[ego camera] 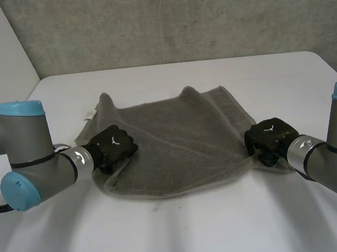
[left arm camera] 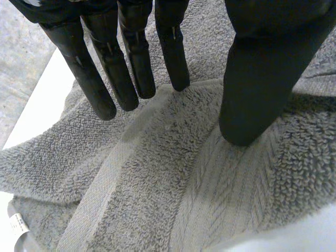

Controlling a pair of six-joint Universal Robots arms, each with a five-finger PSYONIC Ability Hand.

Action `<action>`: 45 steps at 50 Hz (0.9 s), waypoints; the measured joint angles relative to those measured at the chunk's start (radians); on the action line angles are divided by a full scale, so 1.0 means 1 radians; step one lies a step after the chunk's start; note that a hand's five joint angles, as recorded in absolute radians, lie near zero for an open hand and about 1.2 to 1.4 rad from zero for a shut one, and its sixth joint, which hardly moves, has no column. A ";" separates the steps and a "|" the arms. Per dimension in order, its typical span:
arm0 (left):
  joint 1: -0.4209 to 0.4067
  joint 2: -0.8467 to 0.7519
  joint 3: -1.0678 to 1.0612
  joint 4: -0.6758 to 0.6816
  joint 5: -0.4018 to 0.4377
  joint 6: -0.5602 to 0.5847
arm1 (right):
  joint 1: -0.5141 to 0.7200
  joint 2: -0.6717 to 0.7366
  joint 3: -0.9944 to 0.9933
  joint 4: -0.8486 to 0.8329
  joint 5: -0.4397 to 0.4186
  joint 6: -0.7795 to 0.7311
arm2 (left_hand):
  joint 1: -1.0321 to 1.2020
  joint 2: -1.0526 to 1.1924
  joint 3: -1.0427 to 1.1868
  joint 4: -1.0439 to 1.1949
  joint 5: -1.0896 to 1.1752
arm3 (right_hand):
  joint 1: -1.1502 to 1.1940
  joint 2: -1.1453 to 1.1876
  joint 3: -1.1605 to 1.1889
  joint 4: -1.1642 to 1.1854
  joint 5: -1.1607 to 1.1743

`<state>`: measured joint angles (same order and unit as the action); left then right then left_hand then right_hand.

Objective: Fold the towel.

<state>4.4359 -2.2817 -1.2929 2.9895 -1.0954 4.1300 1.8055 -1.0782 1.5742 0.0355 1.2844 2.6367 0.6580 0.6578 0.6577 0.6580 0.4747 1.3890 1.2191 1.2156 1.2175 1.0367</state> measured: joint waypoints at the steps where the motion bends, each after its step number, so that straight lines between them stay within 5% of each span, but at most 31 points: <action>1: 0.003 0.001 0.000 0.000 -0.001 0.000 | 0.000 0.000 0.001 0.000 0.000 -0.003 | 0.017 0.017 0.017 0.017 0.021 | 0.000 0.000 0.000 0.000 0.000; 31: 0.013 0.006 -0.023 -0.001 -0.001 0.001 | 0.000 0.000 0.005 0.001 0.006 -0.023 | -0.242 -0.243 -0.243 -0.247 -0.235 | 0.000 0.000 0.000 0.000 0.000; 45: 0.013 0.003 -0.023 0.000 -0.008 -0.001 | 0.000 0.001 0.005 0.001 0.006 -0.023 | 0.172 0.177 0.176 0.167 0.169 | 0.000 0.000 0.000 0.000 0.000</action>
<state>4.4493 -2.2784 -1.3156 2.9892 -1.1030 4.1294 1.8055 -1.0774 1.5788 0.0368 1.2901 2.6138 0.8298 0.8347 0.8336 0.8254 0.6440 1.3890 1.2191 1.2156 1.2175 1.0367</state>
